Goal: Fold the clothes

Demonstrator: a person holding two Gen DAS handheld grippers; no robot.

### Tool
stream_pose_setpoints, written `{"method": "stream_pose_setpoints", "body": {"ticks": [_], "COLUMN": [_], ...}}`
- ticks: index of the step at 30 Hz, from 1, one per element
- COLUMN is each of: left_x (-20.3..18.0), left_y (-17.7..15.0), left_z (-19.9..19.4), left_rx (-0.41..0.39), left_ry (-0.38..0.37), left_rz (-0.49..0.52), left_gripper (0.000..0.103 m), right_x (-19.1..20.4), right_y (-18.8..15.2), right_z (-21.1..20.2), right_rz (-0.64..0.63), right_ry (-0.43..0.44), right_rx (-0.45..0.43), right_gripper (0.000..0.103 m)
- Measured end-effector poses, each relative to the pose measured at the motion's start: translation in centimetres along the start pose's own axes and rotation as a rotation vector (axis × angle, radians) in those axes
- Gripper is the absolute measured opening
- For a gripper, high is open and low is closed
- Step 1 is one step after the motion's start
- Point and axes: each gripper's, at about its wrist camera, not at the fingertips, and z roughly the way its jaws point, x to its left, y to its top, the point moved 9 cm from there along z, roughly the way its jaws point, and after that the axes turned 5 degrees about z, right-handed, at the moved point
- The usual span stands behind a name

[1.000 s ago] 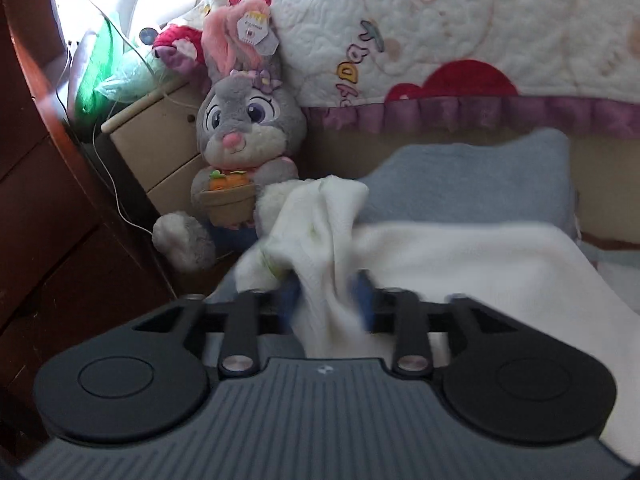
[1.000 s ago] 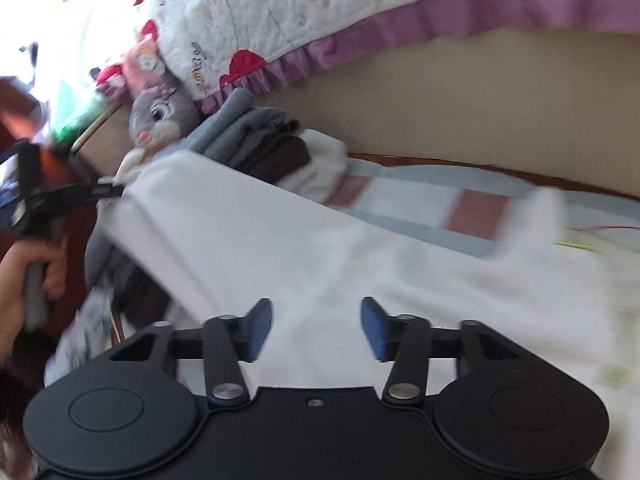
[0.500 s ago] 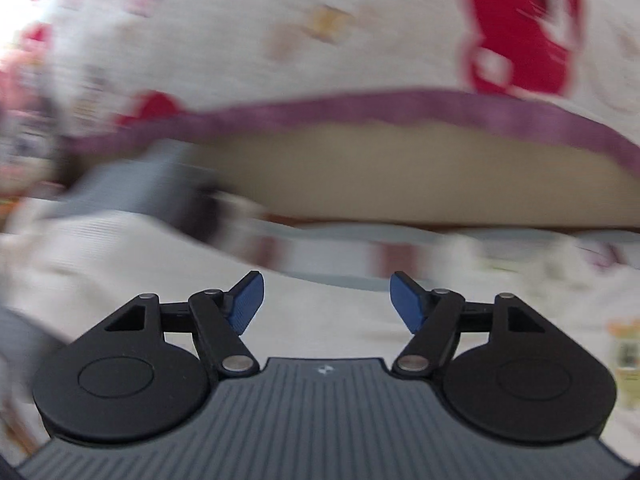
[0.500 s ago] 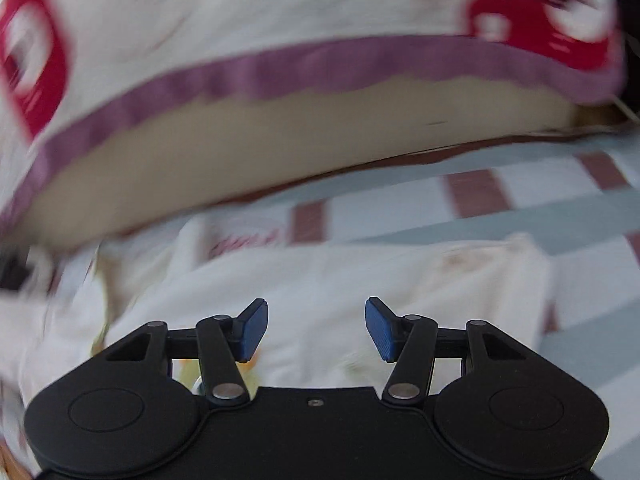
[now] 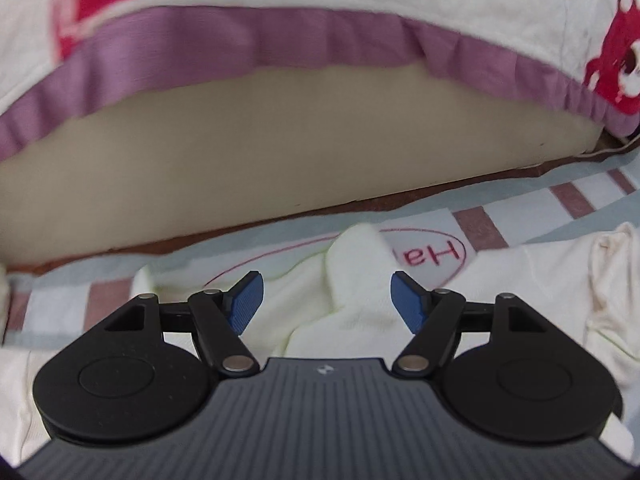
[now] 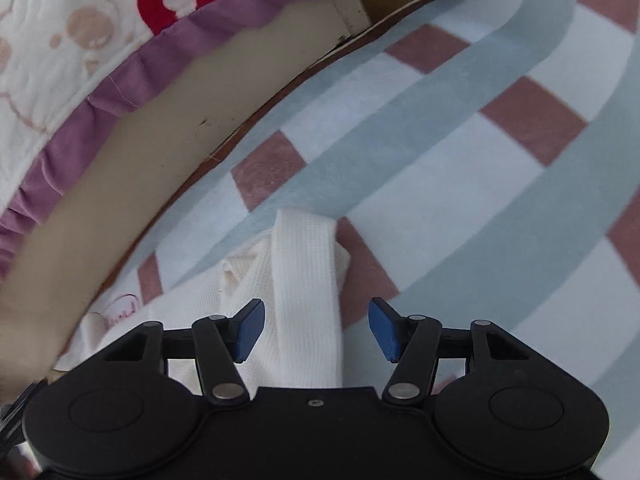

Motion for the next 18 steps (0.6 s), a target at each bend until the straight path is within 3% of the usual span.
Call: {"method": "stream_pose_setpoints", "body": {"ticks": [5, 7, 8, 9, 12, 14, 15, 18], "left_x": [1.0, 1.3, 1.0, 0.7, 0.1, 0.5, 0.3, -1.0], "left_y": [0.0, 0.0, -0.1, -0.2, -0.6, -1.0, -1.0, -1.1], "left_z": [4.9, 6.1, 6.6, 7.1, 8.2, 9.1, 9.2, 9.3], "left_rx": [0.115, 0.125, 0.142, 0.162, 0.211, 0.236, 0.231, 0.228], "left_ry": [-0.011, -0.023, -0.046, -0.074, -0.171, -0.151, -0.129, -0.049], "left_rz": [-0.159, -0.175, -0.173, -0.170, -0.280, -0.376, -0.375, -0.271], "left_gripper": [0.070, 0.070, 0.070, 0.070, 0.071, 0.071, 0.071, 0.071], "right_x": [1.5, 2.2, 2.4, 2.5, 2.5, 2.3, 2.0, 1.1], "right_y": [-0.6, -0.8, -0.7, -0.4, 1.0, 1.4, 1.2, 0.3], "right_z": [2.6, 3.2, 3.3, 3.2, 2.1, 1.5, 1.6, 2.4], "right_rz": [-0.097, -0.149, -0.179, -0.208, -0.260, -0.243, -0.210, -0.122], "right_ry": [0.007, 0.029, 0.020, -0.009, -0.098, -0.081, -0.054, 0.009], "right_rx": [0.058, 0.061, 0.050, 0.023, -0.081, -0.094, -0.061, 0.052], "right_gripper": [0.064, 0.056, 0.043, 0.037, 0.037, 0.039, 0.039, 0.045]}}
